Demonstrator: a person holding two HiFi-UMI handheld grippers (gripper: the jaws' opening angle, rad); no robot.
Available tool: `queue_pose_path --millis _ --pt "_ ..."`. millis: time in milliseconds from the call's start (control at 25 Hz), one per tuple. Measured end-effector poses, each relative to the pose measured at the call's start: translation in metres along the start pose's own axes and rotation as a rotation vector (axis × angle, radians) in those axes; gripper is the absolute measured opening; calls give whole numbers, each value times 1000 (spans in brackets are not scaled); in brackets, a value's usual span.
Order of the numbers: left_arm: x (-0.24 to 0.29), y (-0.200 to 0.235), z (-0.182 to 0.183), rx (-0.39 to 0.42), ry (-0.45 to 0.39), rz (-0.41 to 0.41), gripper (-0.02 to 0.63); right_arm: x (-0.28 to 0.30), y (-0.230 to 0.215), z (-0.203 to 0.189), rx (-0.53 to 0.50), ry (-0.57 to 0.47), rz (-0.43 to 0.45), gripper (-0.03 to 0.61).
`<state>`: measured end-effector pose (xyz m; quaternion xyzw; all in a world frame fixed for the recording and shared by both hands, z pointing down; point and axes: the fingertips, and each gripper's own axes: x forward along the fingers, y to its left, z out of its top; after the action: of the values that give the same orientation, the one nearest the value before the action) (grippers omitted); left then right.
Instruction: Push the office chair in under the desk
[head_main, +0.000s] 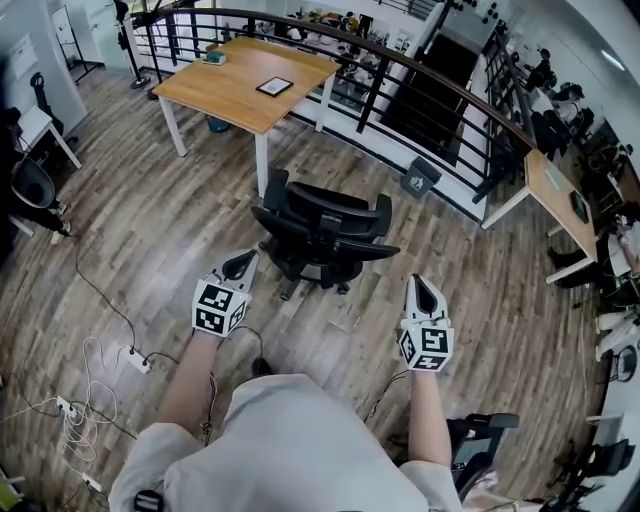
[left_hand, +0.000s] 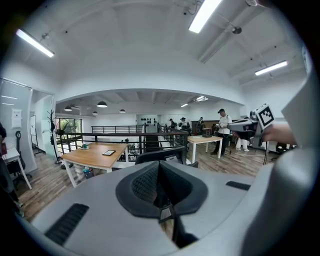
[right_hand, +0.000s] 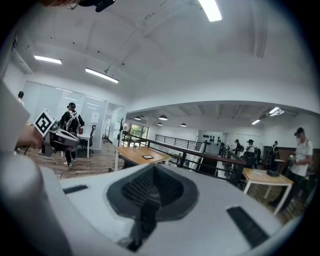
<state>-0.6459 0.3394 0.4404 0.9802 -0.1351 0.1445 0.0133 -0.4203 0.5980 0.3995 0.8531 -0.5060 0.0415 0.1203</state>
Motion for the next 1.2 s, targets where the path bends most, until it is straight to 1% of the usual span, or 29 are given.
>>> queue_pose_path --millis 240,560,680,880,1040,1200 --pt "4 16 -2 -8 3 -31 -1 7 10 -3 14 19 -46 8" --pt "18 39 0 -19 -4 -89 72 17 25 -10 34 62 -85 43" --pt "23 48 -3 -19 -1 -112 107 20 31 -13 42 73 -106 83" --pt "27 62 -7 -19 6 -146 127 22 41 -18 47 95 -129 120" --pt "35 66 -12 -3 24 -175 140 28 47 -24 39 126 -130 123" --pt "48 70 -17 -11 45 -187 141 38 45 -33 44 159 -129 123"
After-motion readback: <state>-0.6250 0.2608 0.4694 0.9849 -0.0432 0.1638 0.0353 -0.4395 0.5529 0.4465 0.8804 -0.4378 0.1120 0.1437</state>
